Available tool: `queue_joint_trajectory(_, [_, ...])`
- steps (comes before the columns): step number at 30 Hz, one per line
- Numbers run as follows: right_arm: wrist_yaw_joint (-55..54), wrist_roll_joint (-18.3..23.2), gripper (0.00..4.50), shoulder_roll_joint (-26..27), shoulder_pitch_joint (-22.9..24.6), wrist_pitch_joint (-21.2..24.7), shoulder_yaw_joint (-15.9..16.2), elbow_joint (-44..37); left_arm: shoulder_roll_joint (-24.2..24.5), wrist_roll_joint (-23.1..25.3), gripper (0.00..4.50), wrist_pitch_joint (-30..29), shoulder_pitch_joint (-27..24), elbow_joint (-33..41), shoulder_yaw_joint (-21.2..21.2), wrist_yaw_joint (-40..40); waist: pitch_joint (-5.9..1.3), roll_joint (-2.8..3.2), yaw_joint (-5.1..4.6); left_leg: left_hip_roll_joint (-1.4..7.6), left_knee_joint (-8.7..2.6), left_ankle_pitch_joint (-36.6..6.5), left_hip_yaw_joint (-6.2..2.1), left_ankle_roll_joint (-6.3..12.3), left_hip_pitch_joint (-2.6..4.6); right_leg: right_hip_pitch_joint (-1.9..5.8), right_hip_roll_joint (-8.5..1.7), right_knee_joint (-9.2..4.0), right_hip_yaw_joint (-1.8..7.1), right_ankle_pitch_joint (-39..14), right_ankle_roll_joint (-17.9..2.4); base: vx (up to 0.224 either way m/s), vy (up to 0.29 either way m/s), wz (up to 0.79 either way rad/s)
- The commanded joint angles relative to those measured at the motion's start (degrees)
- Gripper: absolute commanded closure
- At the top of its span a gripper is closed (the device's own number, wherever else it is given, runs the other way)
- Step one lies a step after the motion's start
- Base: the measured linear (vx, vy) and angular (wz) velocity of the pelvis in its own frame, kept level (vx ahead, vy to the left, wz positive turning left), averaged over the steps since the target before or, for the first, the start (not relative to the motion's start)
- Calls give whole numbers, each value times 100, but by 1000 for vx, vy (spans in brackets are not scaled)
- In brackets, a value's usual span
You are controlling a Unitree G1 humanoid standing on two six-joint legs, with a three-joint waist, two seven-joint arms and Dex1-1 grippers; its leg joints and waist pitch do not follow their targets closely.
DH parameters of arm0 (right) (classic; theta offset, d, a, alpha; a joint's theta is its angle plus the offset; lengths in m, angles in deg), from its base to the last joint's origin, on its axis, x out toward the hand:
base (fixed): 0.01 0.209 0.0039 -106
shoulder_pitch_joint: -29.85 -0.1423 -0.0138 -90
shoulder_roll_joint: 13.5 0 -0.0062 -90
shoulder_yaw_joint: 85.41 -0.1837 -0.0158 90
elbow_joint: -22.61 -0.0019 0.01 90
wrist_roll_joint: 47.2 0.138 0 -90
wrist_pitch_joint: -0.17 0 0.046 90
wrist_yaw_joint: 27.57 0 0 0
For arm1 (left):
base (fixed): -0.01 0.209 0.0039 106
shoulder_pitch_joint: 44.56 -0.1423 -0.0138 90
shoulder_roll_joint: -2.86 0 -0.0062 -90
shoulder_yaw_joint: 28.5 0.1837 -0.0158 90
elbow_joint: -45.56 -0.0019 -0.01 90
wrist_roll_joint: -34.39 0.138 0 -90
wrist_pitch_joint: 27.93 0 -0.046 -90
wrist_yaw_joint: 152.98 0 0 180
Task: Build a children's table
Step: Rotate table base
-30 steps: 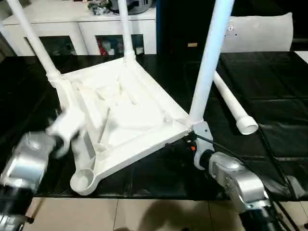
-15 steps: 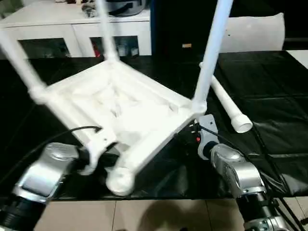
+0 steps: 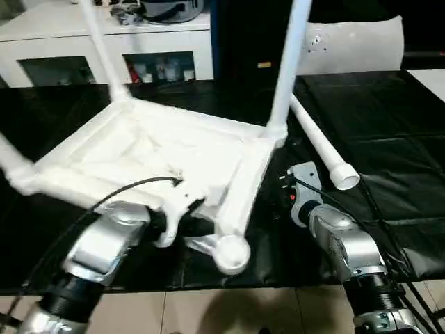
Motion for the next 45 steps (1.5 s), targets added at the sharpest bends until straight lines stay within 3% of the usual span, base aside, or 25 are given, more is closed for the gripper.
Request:
queue_joint_trajectory(1, [141, 128, 0, 214, -161, -74, 315, -19, -268, 82, 446, 456, 295, -143, 156, -307, -312, -34, 54, 293, -398, -1114, -179, 322, -11, 319, -454, -506, 388, -2257, -526, 0, 0, 0])
queue_joint_trajectory(2, [135, 114, 0, 221, -166, -87, 307, -12, -319, 185, 446, 563, 342, -266, 150, -442, -308, -43, 54, 288, -397, -1158, -183, 331, -11, 322, -450, -526, 375, -2374, -457, 0, 0, 0])
queue_joint_trajectory(3, [120, 106, 0, 227, -178, -82, 272, -6, -434, 286, 446, 726, 414, -444, 71, -682, -307, -11, 52, 289, -397, -1193, -188, 319, -13, 327, -460, -539, 368, -2462, -405, 0, 0, 0])
queue_joint_trajectory(7, [-90, -151, 0, 73, -280, -246, 223, 74, -680, 524, 446, 1293, 606, -889, -181, -1365, -325, -35, 48, 287, -385, -1195, -191, 310, -10, 311, -439, -557, 347, -2454, -305, 0, 0, 0])
queue_joint_trajectory(10, [-85, -138, 0, -49, -488, -297, 44, 72, -724, 481, 446, 1595, 626, -916, -359, -1494, -361, -50, 80, 308, -377, -971, -199, 381, -46, 336, -457, -476, 372, -2022, -437, 0, 0, 0])
queue_joint_trajectory(13, [-522, -248, 0, -173, -974, -239, -245, 311, -776, 39, 428, 1684, 411, -433, -669, -1209, -401, -46, 95, 336, -346, -578, -195, 443, -87, 347, -481, -377, 389, -1511, -671, 0, 0, 0])
queue_joint_trajectory(15, [-610, -237, 0, -229, -1198, -142, -353, 493, -725, -25, 414, 1680, 285, -215, -700, -1154, -395, -33, 138, 338, -337, -469, -171, 501, -62, 326, -461, -337, 399, -1286, -829, 0, 0, 0])
queue_joint_trajectory(19, [-848, -329, 0, -471, -1912, -230, -477, 1416, -468, -81, 388, 1800, -66, 319, -786, -1135, -390, -39, 195, 329, -332, -518, -148, 490, -41, 308, -451, -339, 396, -1393, -843, 0, 0, 0])
queue_joint_trajectory(20, [-964, -352, 0, -579, -2206, -333, -538, 1860, -331, -131, 379, 1780, -201, 584, -888, -1115, -417, -69, 241, 348, -327, -495, -155, 442, -11, 300, -474, -292, 401, -1330, -898, 0, 0, 0])
queue_joint_trajectory(21, [-1004, -360, 0, -622, -2326, -365, -555, 2056, -282, -176, 351, 1719, -259, 720, -961, -1105, -382, -74, 252, 316, -326, -485, -127, 482, -38, 301, -436, -319, 398, -1335, -885, 0, 0, 0])
queue_joint_trajectory(22, [-1024, -361, 0, -683, -2497, -430, -578, 2341, -203, -243, 351, 1620, -348, 930, -1068, -1082, -399, -50, 277, 342, -321, -508, -135, 436, -9, 290, -467, -288, 406, -1323, -927, 0, 0, 0])
queue_joint_trajectory(24, [-1031, -350, 0, -759, -2730, -545, -614, 2751, -72, -312, 339, 1473, -477, 1231, -1199, -1039, -390, -54, 313, 349, -326, -583, -137, 424, -7, 291, -454, -273, 400, -1341, -947, 0, 0, 0])
queue_joint_trajectory(25, [-1005, -358, 0, -821, -2951, -639, -653, 3156, 70, -388, 326, 1288, -605, 1521, -1280, -969, -373, -84, 321, 346, -337, -604, -126, 441, -12, 288, -439, -299, 402, -1365, -939, 0, 0, 0])
queue_joint_trajectory(26, [-994, -365, 0, -844, -3046, -682, -675, 3331, 130, -418, 305, 1211, -660, 1642, -1309, -940, -366, -69, 334, 351, -340, -663, -130, 411, -12, 285, -446, -280, 404, -1381, -979, 0, 0, 0])
queue_joint_trajectory(27, [-980, -388, 0, -908, -3259, -765, -713, 3719, 277, -503, 305, 1006, -806, 1961, -1365, -863, -374, -131, 342, 354, -335, -699, -119, 386, 0, 283, -459, -265, 412, -1403, -988, 0, 0, 0])
queue_joint_trajectory(28, [-981, -396, 0, -925, -3308, -781, -718, 3814, 307, -532, 305, 953, -839, 2035, -1375, -853, -375, -109, 352, 351, -336, -685, -135, 383, -18, 297, -469, -234, 412, -1401, -1030, 0, 0, 0])
queue_joint_trajectory(30, [-1035, -464, 0, -1044, -3581, -892, -725, 4363, 493, -672, 291, 682, -1028, 2457, -1394, -786, -340, -140, 368, 337, -329, -805, -104, 359, -11, 262, -453, -282, 414, -1627, -1003, 0, 0, 0])
queue_joint_trajectory(32, [-1077, -519, 0, -1110, -3684, -951, -718, 4666, 558, -731, 277, 602, -1101, 2611, -1395, -820, -336, -122, 387, 342, -320, -839, -113, 306, -16, 261, -452, -260, 415, -1684, -984, 0, 0, 0])
queue_joint_trajectory(34, [-1154, -582, 0, -1194, -3763, -1030, -703, 4995, 590, -797, 261, 495, -1168, 2781, -1425, -892, -304, -145, 391, 352, -334, -973, -123, 247, -20, 252, -446, -266, 419, -1765, -979, 0, 0, 0])
queue_joint_trajectory(35, [-1217, -606, 0, -1248, -3768, -1069, -705, 5125, 617, -823, 256, 407, -1194, 2873, -1432, -906, -253, -197, 390, 350, -343, -1114, -120, 207, -29, 239, -453, -286, 426, -1897, -941, 0, 0, 0])
queue_joint_trajectory(36, [-1221, -608, 0, -1252, -3768, -1072, -706, 5133, 620, -826, 248, 400, -1197, 2880, -1432, -906, -256, -179, 404, 346, -339, -1169, -123, 181, -17, 239, -456, -286, 430, -1953, -931, 0, 0, 0])
queue_joint_trajectory(39, [-1346, -654, 0, -1367, -3746, -1127, -730, 5397, 710, -799, 222, 229, -1303, 3081, -1432, -966, -207, -202, 391, 332, -351, -1310, -131, 170, -34, 236, -446, -298, 429, -2096, -866, 0, 0, 0])
queue_joint_trajectory(45, [-1394, -692, 0, -1459, -3724, -1133, -711, 5558, 784, -713, 185, 170, -1406, 3196, -1421, -1052, -195, -215, 365, 324, -344, -1275, -136, 207, -39, 231, -437, -300, 425, -2055, -858, 0, 0, 0])
